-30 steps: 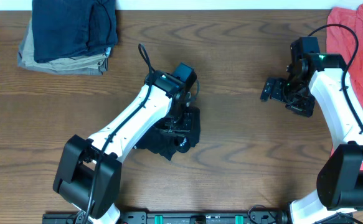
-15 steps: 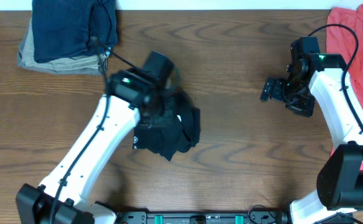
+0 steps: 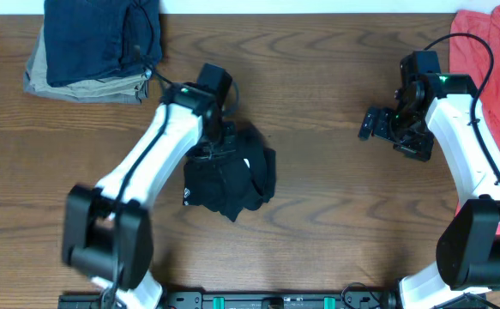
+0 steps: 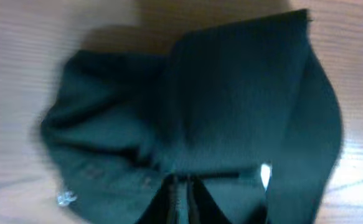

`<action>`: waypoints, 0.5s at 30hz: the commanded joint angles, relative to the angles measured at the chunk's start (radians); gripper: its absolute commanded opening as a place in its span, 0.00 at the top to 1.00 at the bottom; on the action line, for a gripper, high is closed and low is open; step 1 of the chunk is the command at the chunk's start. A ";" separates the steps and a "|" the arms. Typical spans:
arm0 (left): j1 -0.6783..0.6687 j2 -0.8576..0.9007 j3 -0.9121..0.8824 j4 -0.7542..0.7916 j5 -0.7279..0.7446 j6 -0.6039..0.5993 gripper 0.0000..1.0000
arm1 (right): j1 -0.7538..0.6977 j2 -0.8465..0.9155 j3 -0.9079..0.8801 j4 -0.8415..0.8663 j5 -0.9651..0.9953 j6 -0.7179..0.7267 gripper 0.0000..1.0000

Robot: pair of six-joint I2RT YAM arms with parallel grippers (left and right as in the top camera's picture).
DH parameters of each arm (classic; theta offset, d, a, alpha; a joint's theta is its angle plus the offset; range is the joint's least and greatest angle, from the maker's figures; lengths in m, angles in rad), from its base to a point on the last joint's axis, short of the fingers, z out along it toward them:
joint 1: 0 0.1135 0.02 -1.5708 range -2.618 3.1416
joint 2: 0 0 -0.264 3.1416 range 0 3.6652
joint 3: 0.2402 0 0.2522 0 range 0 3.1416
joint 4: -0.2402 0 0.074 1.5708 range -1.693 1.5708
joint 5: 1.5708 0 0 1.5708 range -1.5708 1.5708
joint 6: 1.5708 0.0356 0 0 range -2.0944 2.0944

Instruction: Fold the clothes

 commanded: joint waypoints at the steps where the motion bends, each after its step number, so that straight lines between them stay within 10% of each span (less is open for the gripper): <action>1: -0.024 0.079 -0.009 0.020 0.131 -0.004 0.94 | 0.000 -0.008 0.005 -0.001 0.006 -0.010 0.01; 15: -0.161 0.151 -0.008 0.109 0.209 -0.002 0.94 | 0.000 -0.008 0.005 -0.001 0.006 -0.010 0.01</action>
